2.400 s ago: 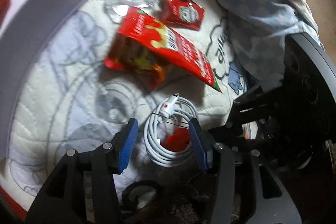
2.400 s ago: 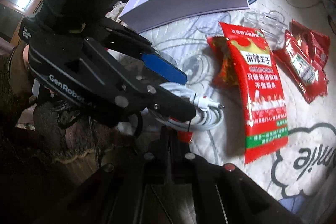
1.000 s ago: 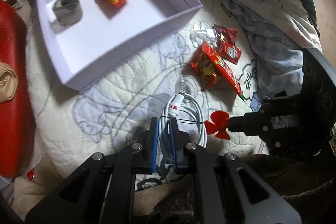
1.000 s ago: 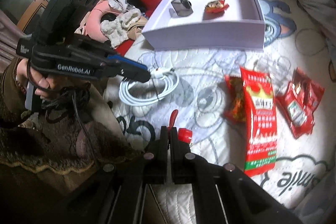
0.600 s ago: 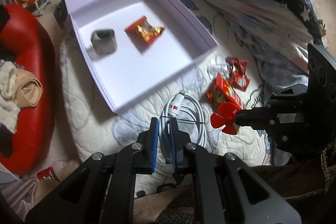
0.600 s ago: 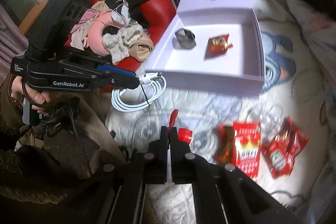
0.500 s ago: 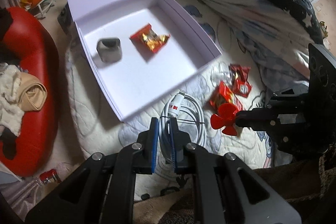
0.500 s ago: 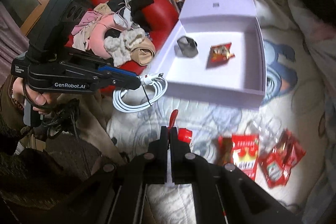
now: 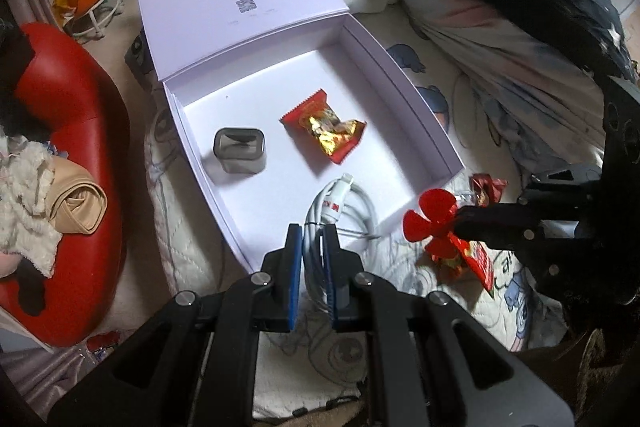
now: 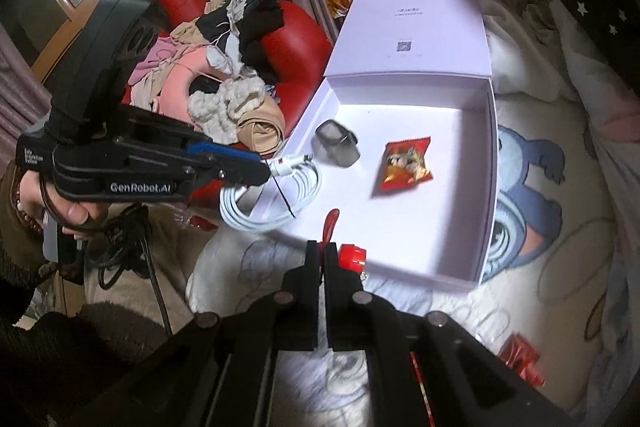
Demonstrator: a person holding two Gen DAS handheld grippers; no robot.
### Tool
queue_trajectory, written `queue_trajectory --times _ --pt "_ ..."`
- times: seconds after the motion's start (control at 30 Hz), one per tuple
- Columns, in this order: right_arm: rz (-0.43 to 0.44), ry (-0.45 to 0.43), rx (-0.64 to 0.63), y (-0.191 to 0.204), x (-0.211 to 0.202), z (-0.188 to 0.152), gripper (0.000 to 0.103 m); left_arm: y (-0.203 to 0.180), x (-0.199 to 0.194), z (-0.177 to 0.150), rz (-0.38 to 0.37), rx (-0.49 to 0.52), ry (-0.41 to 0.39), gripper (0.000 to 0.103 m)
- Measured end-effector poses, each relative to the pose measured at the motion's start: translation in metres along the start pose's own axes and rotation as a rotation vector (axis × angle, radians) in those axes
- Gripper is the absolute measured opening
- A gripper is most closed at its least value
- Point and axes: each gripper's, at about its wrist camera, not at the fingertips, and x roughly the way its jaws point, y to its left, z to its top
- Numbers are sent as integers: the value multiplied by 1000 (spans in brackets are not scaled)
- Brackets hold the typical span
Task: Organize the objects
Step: 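Lower the white cable and red fan into the box and open both grippers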
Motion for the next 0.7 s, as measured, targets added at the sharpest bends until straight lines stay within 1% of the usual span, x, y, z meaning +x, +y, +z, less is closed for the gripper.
queue_trajectory --times 0.2,0.33,0.5,0.7 --pt "-10 7 13 -15 20 21 1 7 19 17 -7 10 19 7" --pt "-12 29 29 -25 38 30 1 12 37 24 -11 11 44 7" --pt "-20 47 59 -34 58 34 1 17 55 25 4 23 69 7" --pt "-33 62 64 -35 69 35 1 20 67 23 6 23 86 7"
